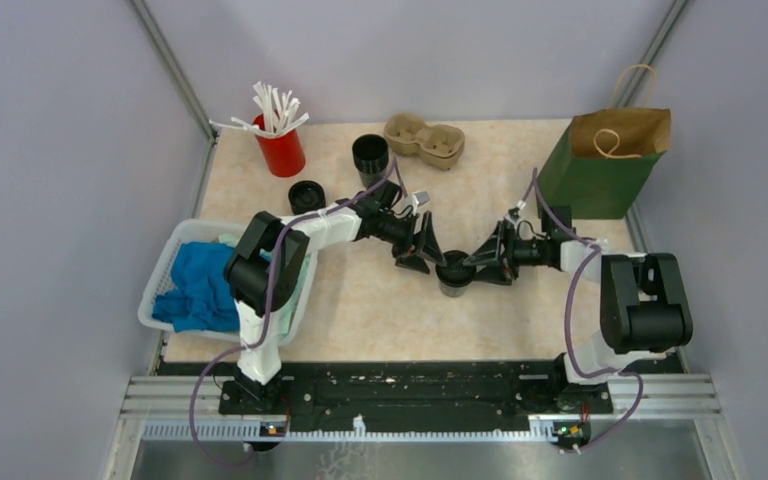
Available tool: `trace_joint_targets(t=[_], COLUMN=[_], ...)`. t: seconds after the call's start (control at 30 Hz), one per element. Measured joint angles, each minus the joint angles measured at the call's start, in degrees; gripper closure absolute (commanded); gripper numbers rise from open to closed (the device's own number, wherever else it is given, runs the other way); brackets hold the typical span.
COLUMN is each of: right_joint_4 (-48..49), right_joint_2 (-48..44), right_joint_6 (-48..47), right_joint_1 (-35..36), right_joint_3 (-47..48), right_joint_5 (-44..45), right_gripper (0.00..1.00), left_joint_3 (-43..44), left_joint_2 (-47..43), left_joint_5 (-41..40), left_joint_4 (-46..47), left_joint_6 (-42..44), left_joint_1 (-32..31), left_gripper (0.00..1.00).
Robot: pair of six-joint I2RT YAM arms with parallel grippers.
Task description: Pack the takeout coffee
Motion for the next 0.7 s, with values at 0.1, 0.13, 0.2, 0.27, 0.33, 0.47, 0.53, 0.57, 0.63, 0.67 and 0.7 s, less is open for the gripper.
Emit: trace_joint_targets(t=[0.1,0.13,0.2,0.27,0.33,0.47,0.53,0.57,0.63,0.67,0.7], right_joint_4=[-8.5,-10.4,-13.9,-16.8,-19.3,-23.1,-23.8,-24.2,-24.6,-24.6,-24.6], right_joint_2=[-1.4,-1.8,-2.9,-4.8,-6.6,-8.5,-8.9,-9.0,-9.0,-9.0,-8.8], right_joint_6=[-3.9,-4.9,-7.0,-8.8,-9.8,-10.5,-10.6,-10.7,-10.7,-10.6,-10.3], right_joint_1=[0.0,0.0,0.3,0.5,0.7,0.7,0.7,0.7,1.0,1.1,1.4], right_joint_3=[5.5,6.9,9.5,10.4,10.4,10.3,9.6,9.2,8.1,7.7,7.5], right_joint_5=[6.1,7.4,9.7,11.3,12.1,12.6,12.2,11.7,11.0,10.5,9.7], right_gripper=[0.21,0.20,0.18,0.18,0.19,0.21,0.21,0.21,0.25,0.27,0.29], left_joint_3=[0.2,0.4,1.1,1.9,2.9,4.6,5.0,5.2,5.3,5.3,5.3], left_joint_2=[-0.7,-0.7,-0.7,-0.7,-0.7,-0.7,-0.7,-0.7,-0.7,-0.7,-0.6], left_joint_5=[-1.1,-1.2,-1.7,-2.4,-3.2,-4.5,-4.7,-4.8,-4.7,-4.7,-4.7], left_joint_4=[-2.0,-3.0,-4.8,-6.3,-8.0,-9.6,-9.7,-9.7,-9.7,-9.7,-9.8], left_joint_6=[1.6,2.1,2.9,3.6,4.2,4.2,3.9,3.7,3.4,3.3,3.3], left_joint_1=[0.2,0.2,0.2,0.3,0.2,0.2,0.2,0.2,0.2,0.2,0.2], left_gripper=[0.19,0.17,0.13,0.09,0.07,0.05,0.05,0.06,0.09,0.10,0.11])
